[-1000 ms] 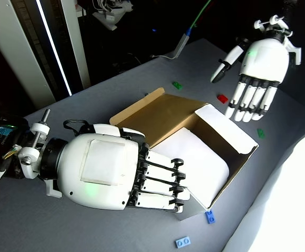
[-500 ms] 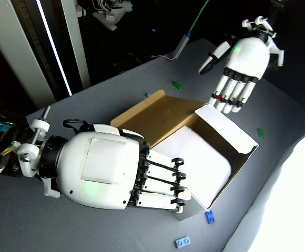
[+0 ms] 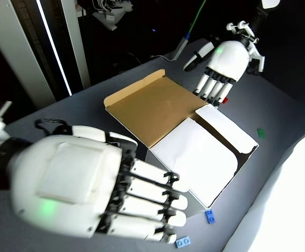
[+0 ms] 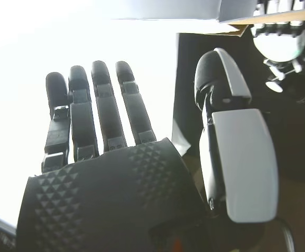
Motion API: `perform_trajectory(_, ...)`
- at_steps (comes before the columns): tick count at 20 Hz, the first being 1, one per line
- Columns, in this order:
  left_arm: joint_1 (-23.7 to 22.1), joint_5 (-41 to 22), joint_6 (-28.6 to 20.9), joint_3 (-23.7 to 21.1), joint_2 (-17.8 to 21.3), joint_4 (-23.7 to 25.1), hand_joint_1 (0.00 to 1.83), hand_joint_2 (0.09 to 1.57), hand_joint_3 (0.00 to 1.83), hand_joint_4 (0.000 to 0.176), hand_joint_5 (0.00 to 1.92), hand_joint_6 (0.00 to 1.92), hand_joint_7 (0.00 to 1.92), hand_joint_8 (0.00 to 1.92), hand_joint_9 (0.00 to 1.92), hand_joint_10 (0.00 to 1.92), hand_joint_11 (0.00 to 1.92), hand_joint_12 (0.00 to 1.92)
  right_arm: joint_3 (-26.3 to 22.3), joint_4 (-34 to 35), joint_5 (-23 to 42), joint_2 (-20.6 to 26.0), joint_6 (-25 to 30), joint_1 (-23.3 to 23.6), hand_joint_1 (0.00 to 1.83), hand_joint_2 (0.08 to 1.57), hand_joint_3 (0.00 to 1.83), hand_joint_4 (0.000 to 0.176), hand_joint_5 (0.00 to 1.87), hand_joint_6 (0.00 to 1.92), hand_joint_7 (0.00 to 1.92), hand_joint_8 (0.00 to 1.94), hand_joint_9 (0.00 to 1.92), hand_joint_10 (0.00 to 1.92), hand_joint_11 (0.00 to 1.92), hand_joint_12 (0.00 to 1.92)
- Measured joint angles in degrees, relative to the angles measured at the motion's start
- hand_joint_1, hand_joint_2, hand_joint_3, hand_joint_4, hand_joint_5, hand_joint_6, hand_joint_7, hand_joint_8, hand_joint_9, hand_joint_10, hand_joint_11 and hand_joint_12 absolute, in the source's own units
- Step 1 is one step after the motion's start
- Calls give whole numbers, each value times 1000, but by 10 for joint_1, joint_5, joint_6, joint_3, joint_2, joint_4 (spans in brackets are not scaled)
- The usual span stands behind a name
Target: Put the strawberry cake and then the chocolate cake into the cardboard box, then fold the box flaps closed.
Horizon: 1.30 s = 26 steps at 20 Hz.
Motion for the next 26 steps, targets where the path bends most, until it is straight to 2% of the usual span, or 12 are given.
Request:
perform_trajectory(4, 10, -4, 8, -37, 11, -7, 10, 1177, 1, 31, 382, 0, 445, 0, 482, 0, 133, 937, -29, 60, -16, 65, -26, -42, 218, 1195, 0, 0, 297, 10, 329, 5, 305, 13, 0, 966)
perform_trajectory(5, 12, -3, 8, -45, 12, -14, 1, 1179, 2, 24, 392, 4, 453, 4, 484, 1, 134, 943, -37, 66, -23, 81, -28, -44, 225, 1198, 0, 0, 295, 8, 320, 1, 295, 8, 0, 920)
perform_trajectory(6, 12, -3, 9, -53, 12, -13, 0, 1172, 0, 31, 380, 0, 449, 1, 481, 0, 130, 945, -43, 74, -25, 92, -28, -47, 231, 1198, 0, 0, 290, 5, 309, 2, 288, 4, 0, 871)
perform_trajectory(9, 20, -2, 8, -86, 17, -20, 0, 1161, 0, 30, 379, 1, 443, 0, 481, 4, 131, 946, -63, 116, -41, 130, -28, -61, 274, 1188, 0, 0, 307, 9, 313, 3, 298, 7, 0, 908)
perform_trajectory(11, 27, 0, 9, -109, 24, -19, 0, 1163, 0, 34, 376, 0, 441, 0, 485, 5, 136, 949, -76, 130, -54, 153, -32, -79, 257, 1198, 1, 0, 283, 1, 303, 1, 295, 5, 0, 893)
perform_trajectory(13, 27, -2, 8, -125, 26, -17, 0, 1171, 2, 28, 380, 4, 446, 3, 489, 6, 117, 981, -94, 130, -49, 171, -45, -90, 171, 1207, 4, 0, 252, 0, 279, 0, 284, 2, 0, 927)
perform_trajectory(16, 27, -1, 8, -128, 27, -40, 2, 1179, 5, 27, 374, 1, 440, 0, 487, 4, 116, 985, -114, 129, -36, 182, -56, -90, 190, 1203, 1, 0, 263, 7, 286, 4, 286, 3, 0, 940)
perform_trajectory(17, 25, 0, 5, -127, 30, -47, 0, 1177, 3, 22, 384, 5, 448, 3, 481, 1, 103, 977, -119, 129, -34, 187, -57, -90, 174, 1220, 4, 0, 246, 2, 252, 1, 264, 0, 0, 857)
perform_trajectory(19, 18, 0, 1, -125, 32, -42, 0, 1179, 4, 17, 377, 1, 438, 0, 465, 0, 80, 969, -120, 129, -31, 193, -58, -94, 148, 1228, 7, 0, 242, 1, 254, 2, 265, 2, 0, 842)
perform_trajectory(20, 11, 2, -1, -124, 32, -41, 0, 1178, 3, 25, 362, 0, 437, 1, 466, 2, 84, 970, -120, 129, -32, 194, -62, -94, 144, 1216, 1, 0, 265, 10, 274, 7, 287, 11, 0, 925)
perform_trajectory(22, -8, -2, -12, -120, 31, -44, 0, 1167, 0, 31, 375, 7, 453, 6, 481, 8, 111, 980, -120, 129, -37, 195, -63, -94, 135, 1209, 0, 0, 261, 6, 273, 4, 287, 9, 0, 970)
perform_trajectory(26, -63, -2, -32, -103, 31, -51, 0, 1176, 3, 26, 371, 2, 438, 0, 469, 0, 86, 979, -121, 129, -41, 198, -50, -94, 158, 1215, 1, 0, 260, 4, 264, 1, 271, 2, 0, 884)
